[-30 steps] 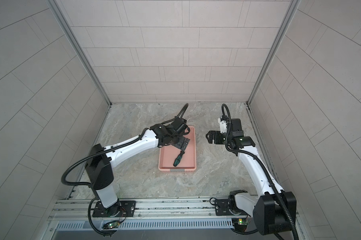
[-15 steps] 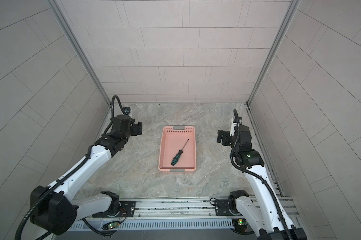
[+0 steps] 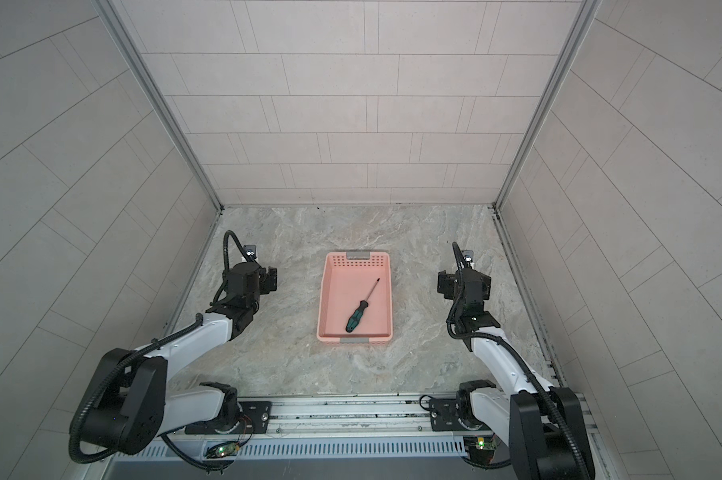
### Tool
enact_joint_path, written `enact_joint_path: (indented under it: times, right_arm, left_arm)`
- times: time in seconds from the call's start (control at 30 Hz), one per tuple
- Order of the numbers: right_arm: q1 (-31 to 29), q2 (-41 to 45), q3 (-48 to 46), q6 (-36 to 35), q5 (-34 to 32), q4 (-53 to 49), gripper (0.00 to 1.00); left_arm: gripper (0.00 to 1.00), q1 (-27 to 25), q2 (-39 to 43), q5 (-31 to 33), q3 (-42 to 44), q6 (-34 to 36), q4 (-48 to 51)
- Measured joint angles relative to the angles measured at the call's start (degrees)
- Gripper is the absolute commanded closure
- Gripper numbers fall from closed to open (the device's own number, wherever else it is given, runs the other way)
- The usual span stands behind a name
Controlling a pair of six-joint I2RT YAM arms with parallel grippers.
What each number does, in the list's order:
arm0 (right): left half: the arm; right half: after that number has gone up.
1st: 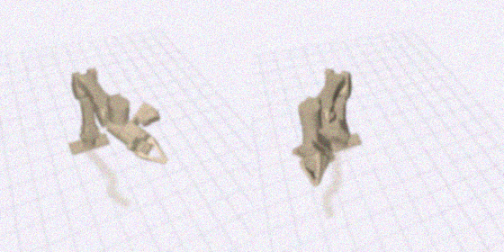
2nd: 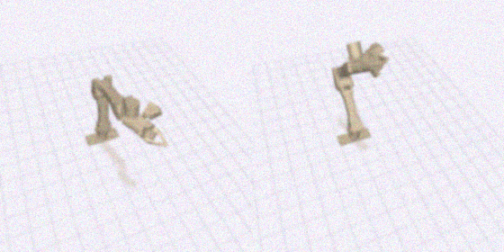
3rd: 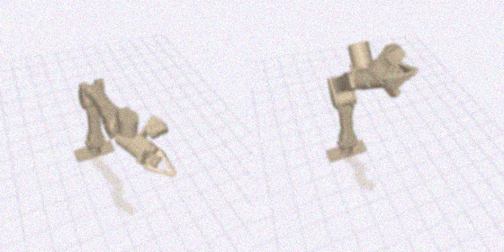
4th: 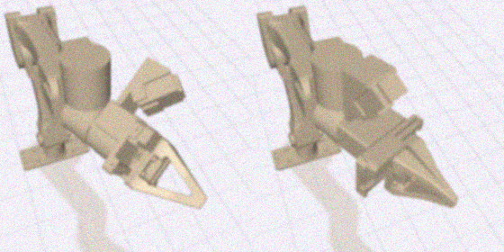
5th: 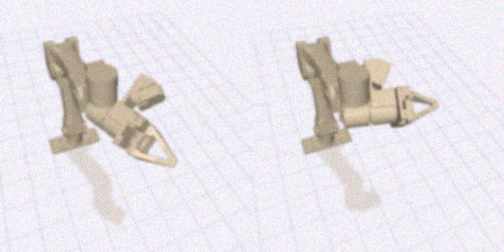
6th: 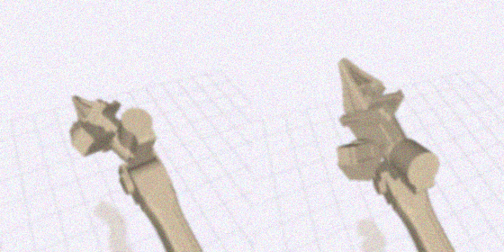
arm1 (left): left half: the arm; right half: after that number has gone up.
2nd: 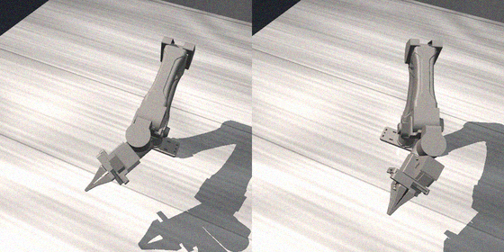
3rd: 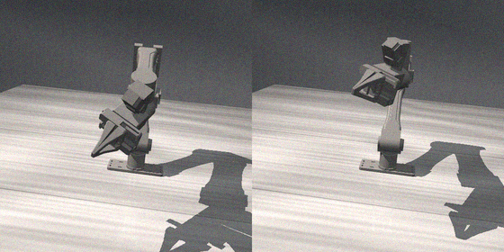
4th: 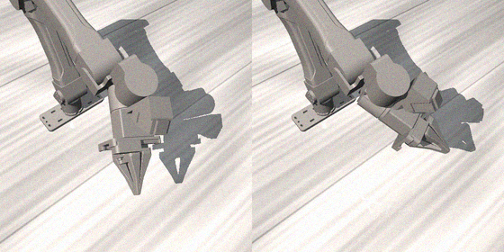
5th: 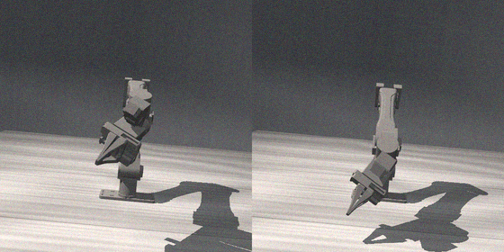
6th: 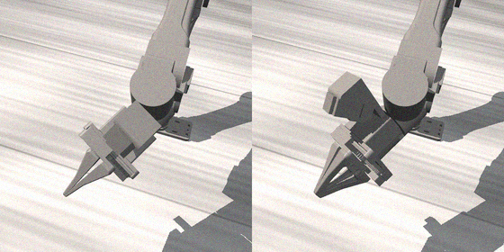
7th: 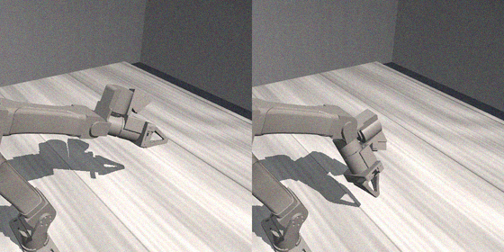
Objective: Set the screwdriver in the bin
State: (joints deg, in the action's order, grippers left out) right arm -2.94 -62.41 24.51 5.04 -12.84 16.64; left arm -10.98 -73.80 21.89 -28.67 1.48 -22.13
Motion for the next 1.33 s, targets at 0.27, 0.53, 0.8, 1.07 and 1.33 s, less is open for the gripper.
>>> enact_joint_path:
  times: [0.27,0.53,0.8,1.07,1.33]
  right_arm:
    - [0.1,-14.3,-1.2,-1.6,1.8,13.3,0.0]
    - [0.1,-24.4,-1.4,-2.7,5.0,22.9,0.0]
    - [0.4,-24.4,0.1,-2.6,5.0,23.4,0.0]
    - [0.4,-24.4,0.2,-2.5,5.0,23.4,0.0]
    - [0.4,-24.4,0.2,-2.5,5.0,23.4,0.0]
  left_arm:
    - [0.0,4.3,-11.0,-5.2,1.0,-0.5,-9.7]
    - [0.0,7.6,-14.1,-10.0,1.1,-2.1,-13.7]
    - [0.0,8.0,-14.4,-11.4,1.1,-2.7,-15.8]
    - [0.0,8.0,-14.4,-11.9,1.5,-3.0,-16.2]
    - [0.0,8.0,-14.4,-12.1,1.6,-3.0,-16.2]
